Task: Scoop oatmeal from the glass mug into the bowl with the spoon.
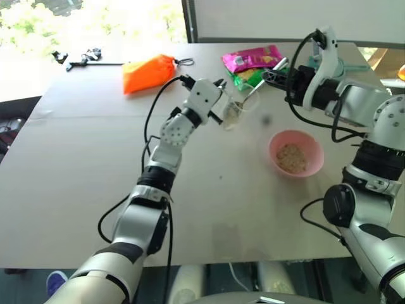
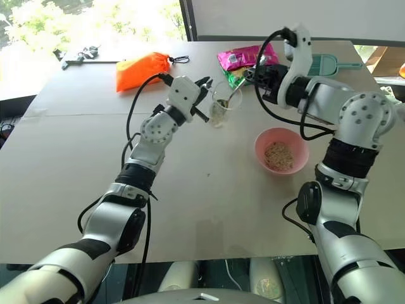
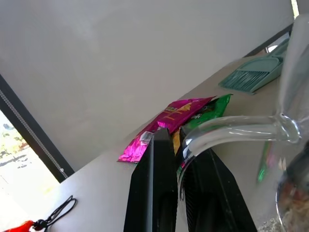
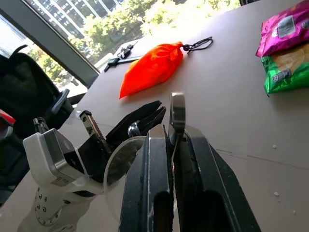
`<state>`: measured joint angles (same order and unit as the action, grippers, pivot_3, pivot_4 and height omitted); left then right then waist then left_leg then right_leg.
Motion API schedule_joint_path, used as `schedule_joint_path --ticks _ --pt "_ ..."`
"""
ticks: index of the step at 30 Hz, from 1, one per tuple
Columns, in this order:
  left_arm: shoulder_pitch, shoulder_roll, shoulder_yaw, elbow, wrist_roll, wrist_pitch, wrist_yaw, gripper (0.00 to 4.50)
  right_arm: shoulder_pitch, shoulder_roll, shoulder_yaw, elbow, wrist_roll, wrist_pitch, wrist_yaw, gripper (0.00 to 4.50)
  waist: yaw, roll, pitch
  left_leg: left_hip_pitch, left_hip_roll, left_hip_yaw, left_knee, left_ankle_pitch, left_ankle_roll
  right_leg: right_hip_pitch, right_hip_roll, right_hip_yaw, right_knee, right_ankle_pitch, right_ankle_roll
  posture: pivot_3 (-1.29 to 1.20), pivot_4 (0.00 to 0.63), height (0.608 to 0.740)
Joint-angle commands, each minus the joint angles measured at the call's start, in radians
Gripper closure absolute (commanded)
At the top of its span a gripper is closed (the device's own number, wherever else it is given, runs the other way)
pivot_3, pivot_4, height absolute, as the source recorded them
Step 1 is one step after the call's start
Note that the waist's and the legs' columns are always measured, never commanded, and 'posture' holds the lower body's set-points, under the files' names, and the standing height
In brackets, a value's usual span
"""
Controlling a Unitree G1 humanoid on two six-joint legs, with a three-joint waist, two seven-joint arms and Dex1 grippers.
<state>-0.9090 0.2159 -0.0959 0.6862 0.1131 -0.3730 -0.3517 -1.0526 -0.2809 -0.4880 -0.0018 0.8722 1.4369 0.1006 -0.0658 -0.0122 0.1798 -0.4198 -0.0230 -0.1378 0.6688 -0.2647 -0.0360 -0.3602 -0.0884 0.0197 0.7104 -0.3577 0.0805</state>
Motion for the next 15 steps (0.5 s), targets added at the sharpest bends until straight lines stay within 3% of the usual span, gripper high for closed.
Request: schedule_joint_path --ticks 1,15 --pt "-0.075 -0.039 -0.021 0.013 0.007 -0.021 0.005 4.46 -0.062 -0.029 -0.091 0.005 0.052 0.043 -0.020 4.50 -0.004 0.000 0.000 -0.001 0.000 0.001 0.000 0.000 0.000 -0.001 0.000 0.001 0.000 0.000 0.000 0.00 0.150 0.740" --pt "-0.108 -0.099 -0.064 0.112 0.032 -0.013 -0.034 4.46 -0.109 -0.053 -0.303 0.030 0.044 0.177 -0.119 4.50 -0.004 0.001 0.000 -0.001 0.001 0.004 0.000 0.000 0.000 -0.004 0.000 0.004 0.002 0.000 0.000 0.00 0.150 0.740"
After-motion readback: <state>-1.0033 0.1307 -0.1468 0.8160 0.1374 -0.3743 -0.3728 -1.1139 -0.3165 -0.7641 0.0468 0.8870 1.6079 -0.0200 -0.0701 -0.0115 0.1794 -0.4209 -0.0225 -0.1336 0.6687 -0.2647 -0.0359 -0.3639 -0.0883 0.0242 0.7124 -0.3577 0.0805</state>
